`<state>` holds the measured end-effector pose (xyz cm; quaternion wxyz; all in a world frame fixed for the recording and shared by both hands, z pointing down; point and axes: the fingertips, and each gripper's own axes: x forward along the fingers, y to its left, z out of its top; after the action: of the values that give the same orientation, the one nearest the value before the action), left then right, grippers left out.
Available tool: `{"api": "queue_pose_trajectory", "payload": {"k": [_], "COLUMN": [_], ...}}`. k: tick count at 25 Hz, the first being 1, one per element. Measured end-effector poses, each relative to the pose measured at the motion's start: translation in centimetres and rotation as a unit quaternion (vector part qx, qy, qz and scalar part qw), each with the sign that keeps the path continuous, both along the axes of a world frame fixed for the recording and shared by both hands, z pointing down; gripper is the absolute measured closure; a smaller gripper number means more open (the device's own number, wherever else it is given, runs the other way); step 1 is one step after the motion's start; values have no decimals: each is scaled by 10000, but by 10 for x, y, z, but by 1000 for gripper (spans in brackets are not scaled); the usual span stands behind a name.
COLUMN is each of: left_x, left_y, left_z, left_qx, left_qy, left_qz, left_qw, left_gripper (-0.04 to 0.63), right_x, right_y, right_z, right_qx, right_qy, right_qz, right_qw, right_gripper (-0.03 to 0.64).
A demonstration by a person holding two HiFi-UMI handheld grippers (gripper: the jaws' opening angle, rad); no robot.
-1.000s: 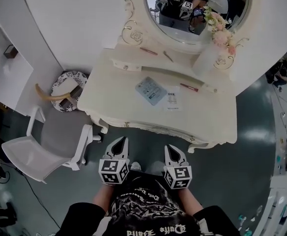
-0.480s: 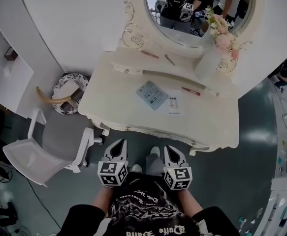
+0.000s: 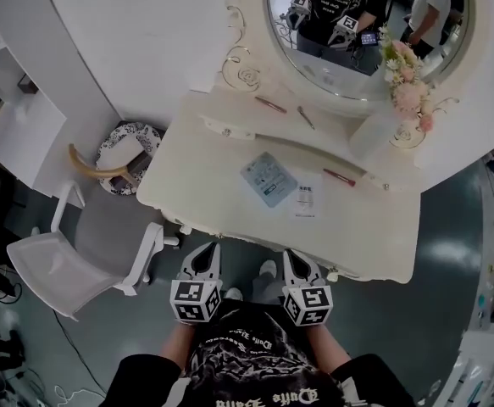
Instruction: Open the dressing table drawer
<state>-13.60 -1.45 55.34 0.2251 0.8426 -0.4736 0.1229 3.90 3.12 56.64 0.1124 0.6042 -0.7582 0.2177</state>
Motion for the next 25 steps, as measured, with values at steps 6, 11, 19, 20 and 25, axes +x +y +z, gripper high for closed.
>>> {"api": "queue_pose_trajectory", "payload": {"k": [6, 11, 19, 20, 25], "left_x": [15, 26, 54, 58, 73], "left_y": [-25, -44, -67, -70, -79], "left_z": [-2, -3, 0, 0, 2], "left_qx": [35, -4, 4, -27, -197], "left_qy": [-172, -194, -256, -234, 0], "left_qz": [-113, -300, -412, -396, -471], "left_qw": [9998, 9994, 9988, 9989, 9987], "left_gripper": [578, 578, 578, 578, 578], "right_x": [10, 19, 44, 46, 60], "right_y": [-41, -70, -103, -106, -111], "right_z": [-6, -10, -12, -15, -27], "right_qx": [118, 209, 310, 334, 408], "right_qy": [-37, 8, 8, 3, -94], "right_qz": [-309, -595, -839, -861, -888], "right_qw": [9994, 9980, 9960, 9957, 9952], "right_gripper": [606, 606, 606, 606, 606]}}
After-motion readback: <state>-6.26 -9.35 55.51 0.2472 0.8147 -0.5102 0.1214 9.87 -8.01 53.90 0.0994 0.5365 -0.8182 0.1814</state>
